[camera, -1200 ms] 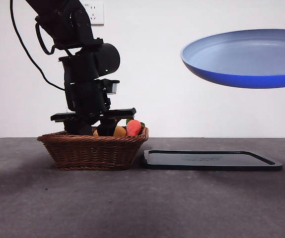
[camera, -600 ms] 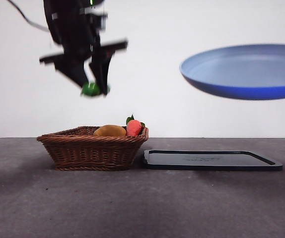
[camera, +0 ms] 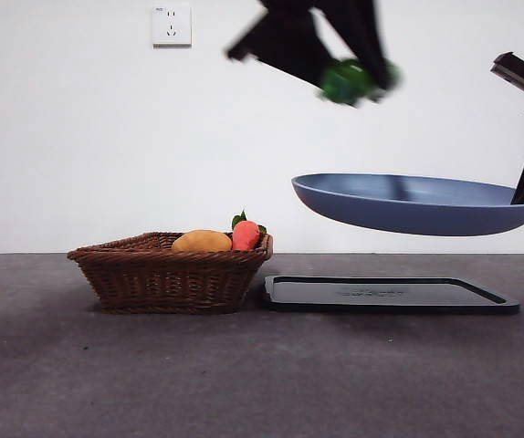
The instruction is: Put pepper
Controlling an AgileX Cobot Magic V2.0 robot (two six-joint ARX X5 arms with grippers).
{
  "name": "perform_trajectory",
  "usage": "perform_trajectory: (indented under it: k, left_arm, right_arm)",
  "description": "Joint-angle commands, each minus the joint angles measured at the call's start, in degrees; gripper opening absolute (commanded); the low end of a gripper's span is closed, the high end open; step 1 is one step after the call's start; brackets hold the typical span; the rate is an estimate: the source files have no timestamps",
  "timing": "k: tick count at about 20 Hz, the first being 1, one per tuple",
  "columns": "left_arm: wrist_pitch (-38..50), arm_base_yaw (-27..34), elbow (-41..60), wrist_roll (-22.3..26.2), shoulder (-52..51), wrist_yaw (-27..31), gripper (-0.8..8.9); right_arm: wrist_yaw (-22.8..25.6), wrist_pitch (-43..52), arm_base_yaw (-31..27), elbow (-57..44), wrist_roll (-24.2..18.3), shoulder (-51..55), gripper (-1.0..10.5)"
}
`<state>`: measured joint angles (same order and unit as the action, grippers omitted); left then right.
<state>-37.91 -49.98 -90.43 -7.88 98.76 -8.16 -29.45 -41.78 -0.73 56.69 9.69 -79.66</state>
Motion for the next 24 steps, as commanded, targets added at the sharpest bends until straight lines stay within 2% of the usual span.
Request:
perform_trajectory:
  k: [1,9,13,20,24]
  left_arm:
    - [2.25,-1.75,-1.01,3.41,4.55,2.73,0.84]
    - [4.42,-2.16,-1.01,4.96,12.35,4.02,0.91]
    - [4.48,-2.84,-1.01,4.96,12.48,3.3,2.39]
    - [3.34,-2.84,-1.16,4.94,11.39,3.19,2.46]
    - [2.27,-2.84,-1.16,4.96,8.41,3.21,2.5]
  right_arm:
    - [-0.66,0.17,0.11,0.9,0.59,-0.5,0.1]
    - [-0.63,-0.72,0.11,0.9,0.52,-0.5,0.1]
    - [-0.46,-0.72,0.09,0.9,0.52,-0.5,0.1]
    - [-0.15,-1.79,0.09,0.9,2.43,-0.61,0.1]
    - [2.91,-4.24,0.11,0.9,2.56,-0.7,0.1]
